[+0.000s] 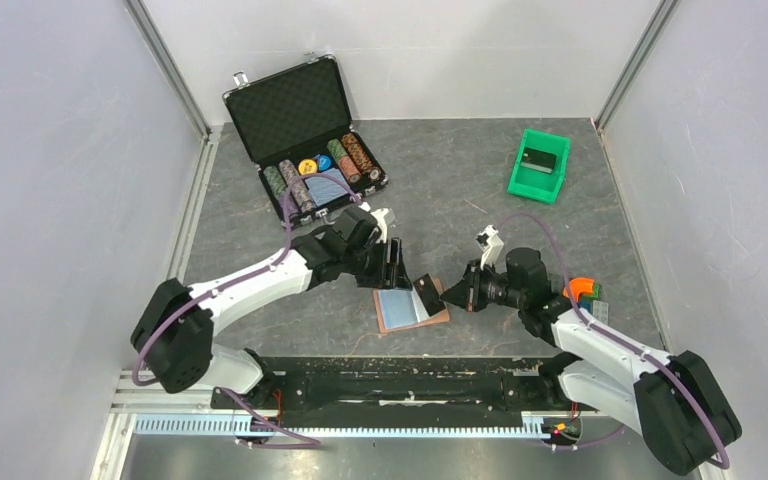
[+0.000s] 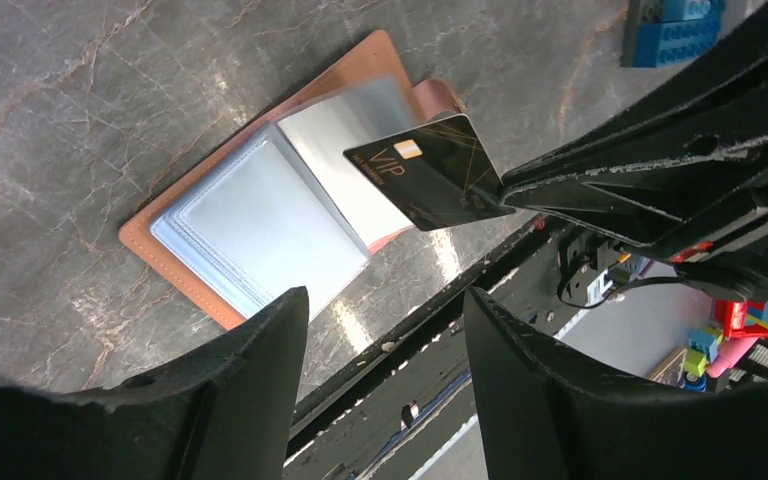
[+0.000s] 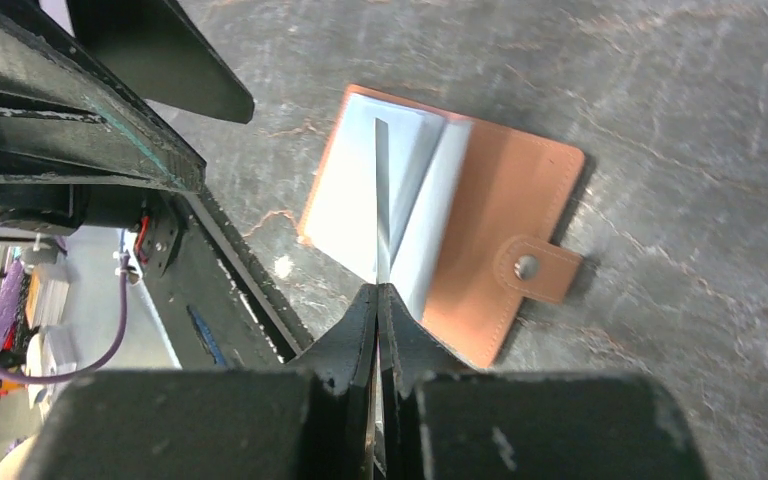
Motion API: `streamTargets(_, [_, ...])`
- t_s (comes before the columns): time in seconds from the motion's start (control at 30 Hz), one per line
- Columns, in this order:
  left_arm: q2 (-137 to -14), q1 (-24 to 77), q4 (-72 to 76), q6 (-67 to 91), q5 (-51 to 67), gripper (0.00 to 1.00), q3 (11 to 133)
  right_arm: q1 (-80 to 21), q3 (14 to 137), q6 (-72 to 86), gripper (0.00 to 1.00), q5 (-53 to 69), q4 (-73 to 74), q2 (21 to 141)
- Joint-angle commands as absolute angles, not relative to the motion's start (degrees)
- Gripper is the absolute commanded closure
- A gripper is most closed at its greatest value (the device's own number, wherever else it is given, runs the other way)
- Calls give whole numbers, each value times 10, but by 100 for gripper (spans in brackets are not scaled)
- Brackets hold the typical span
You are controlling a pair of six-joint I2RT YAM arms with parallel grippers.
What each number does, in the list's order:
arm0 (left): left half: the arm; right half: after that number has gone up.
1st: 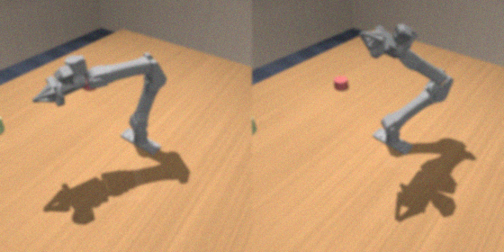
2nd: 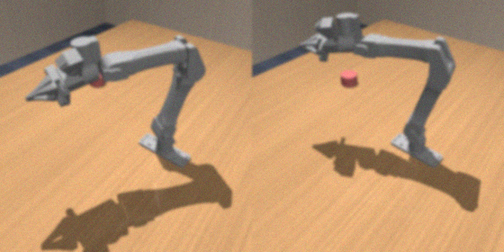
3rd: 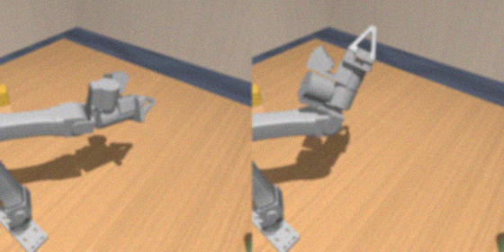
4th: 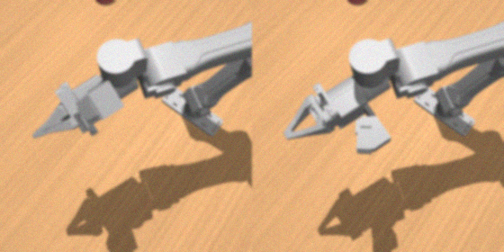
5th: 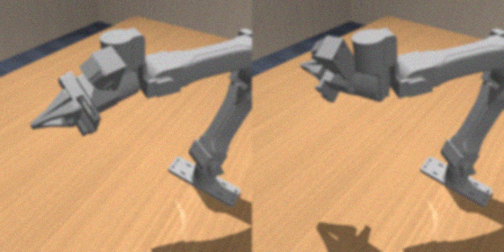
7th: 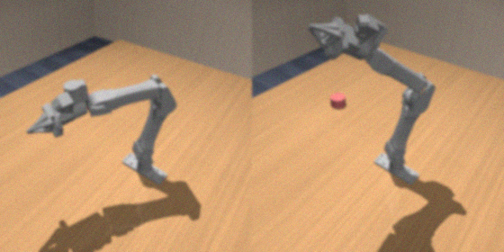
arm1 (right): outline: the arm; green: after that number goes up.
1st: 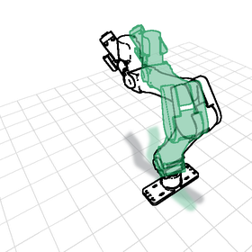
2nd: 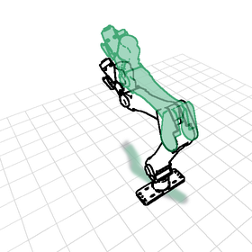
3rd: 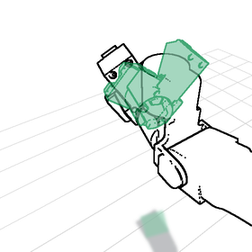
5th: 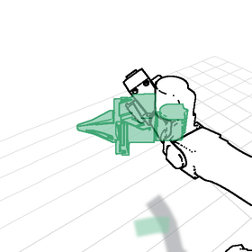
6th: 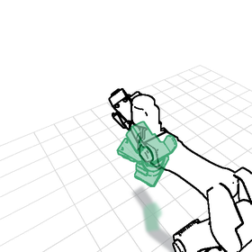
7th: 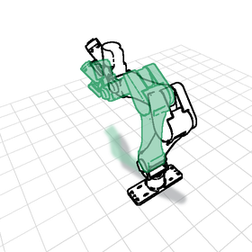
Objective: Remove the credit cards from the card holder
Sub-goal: Remove the credit card from the card holder.
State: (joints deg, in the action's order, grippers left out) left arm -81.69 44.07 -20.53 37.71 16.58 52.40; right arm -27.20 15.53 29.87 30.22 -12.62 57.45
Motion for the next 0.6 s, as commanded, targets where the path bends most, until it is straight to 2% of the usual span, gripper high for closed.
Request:
streamTargets(0.0, [-776, 439, -205, 324, 176, 34, 529, -266, 196, 270, 100, 375, -130, 560])
streamTargets(0.3, [-727, 439, -191, 291, 255, 33, 521, -266, 194, 272, 100, 458, -128, 523])
streamTargets(0.57, [-744, 439, -217, 248, 325, 33, 544, -265, 184, 285, 100, 500, -136, 494])
